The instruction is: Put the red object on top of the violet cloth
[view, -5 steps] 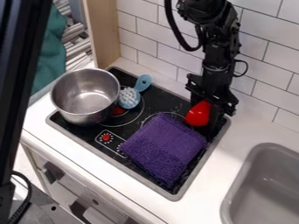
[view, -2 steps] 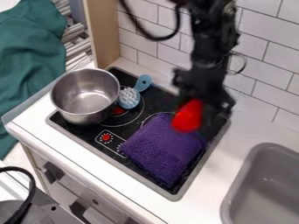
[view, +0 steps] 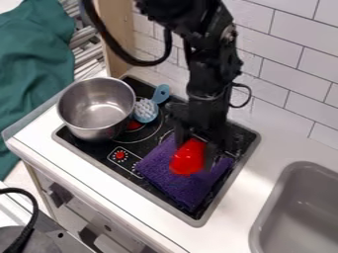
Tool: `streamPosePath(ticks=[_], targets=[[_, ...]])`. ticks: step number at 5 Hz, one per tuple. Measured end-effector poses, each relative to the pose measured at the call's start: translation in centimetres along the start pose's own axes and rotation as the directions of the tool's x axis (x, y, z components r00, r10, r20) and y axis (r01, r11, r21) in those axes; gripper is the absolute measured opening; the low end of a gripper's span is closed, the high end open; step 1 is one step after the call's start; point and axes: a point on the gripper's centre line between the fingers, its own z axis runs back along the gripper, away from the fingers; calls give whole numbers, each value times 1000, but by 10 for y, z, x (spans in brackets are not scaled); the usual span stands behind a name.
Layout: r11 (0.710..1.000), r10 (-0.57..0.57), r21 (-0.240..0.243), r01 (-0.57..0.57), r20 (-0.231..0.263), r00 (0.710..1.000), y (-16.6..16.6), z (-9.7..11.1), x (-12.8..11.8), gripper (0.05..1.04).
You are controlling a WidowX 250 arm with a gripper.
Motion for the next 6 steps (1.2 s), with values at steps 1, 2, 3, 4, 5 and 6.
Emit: streamPosePath(ticks=[1, 2, 3, 4, 5, 6], targets=[[1000, 22, 0, -22, -34, 999, 7, -12, -1, 525], [999, 31, 16, -31, -13, 999, 13, -12, 9, 575], [999, 39, 22, -39, -1, 999, 16, -12, 12, 881], [998, 52, 36, -52, 2, 999, 18, -11, 11, 1016], [998, 33, 49, -33, 20, 999, 13, 0, 12, 1010], [998, 7, 69, -11, 61, 998, 7, 19, 17, 1009]])
